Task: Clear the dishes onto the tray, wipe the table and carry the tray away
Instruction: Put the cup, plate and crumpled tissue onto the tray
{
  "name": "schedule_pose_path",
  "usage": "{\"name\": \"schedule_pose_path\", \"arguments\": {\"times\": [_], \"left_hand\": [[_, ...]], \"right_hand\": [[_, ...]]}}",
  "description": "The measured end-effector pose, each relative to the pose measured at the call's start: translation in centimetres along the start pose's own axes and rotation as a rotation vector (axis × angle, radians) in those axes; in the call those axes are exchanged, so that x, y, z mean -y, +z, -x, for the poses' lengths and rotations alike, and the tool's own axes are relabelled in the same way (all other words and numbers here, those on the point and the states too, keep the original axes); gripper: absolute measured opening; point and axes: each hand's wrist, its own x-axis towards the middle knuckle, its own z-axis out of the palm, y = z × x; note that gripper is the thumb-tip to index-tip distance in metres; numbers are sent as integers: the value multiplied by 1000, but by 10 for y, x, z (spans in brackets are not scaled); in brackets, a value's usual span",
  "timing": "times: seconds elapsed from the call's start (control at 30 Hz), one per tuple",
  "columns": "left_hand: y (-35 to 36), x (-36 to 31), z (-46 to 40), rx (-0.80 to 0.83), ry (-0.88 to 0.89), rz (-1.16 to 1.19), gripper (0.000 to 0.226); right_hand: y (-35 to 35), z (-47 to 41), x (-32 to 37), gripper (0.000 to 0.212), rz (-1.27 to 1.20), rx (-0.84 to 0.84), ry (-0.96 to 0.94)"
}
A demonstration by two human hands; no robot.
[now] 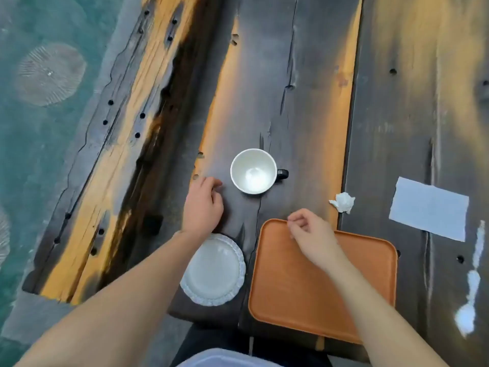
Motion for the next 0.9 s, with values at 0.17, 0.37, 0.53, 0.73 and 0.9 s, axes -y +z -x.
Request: {"name": "schedule_pose_path", "arguments": {"times": [0.17, 0.37, 0.53, 0.73, 0.9], "left_hand": [[23, 17, -32, -70, 131, -181, 40], [38, 27, -33, -56, 152, -353, 50], [38, 27, -35, -50, 165, -405, 53], [40, 28, -34, -62, 167, -406, 53], [42, 29, -35, -81, 173, -412, 53]], "right_hand": [[4, -43, 12, 15, -75, -220, -59], [-3, -63, 23, 24, -199, -404, -173], [-10, -80, 29, 33, 7, -291, -327], [-22, -93, 38, 23, 346, -163, -528], [-26, -99, 34, 16, 388, -160, -597]]}}
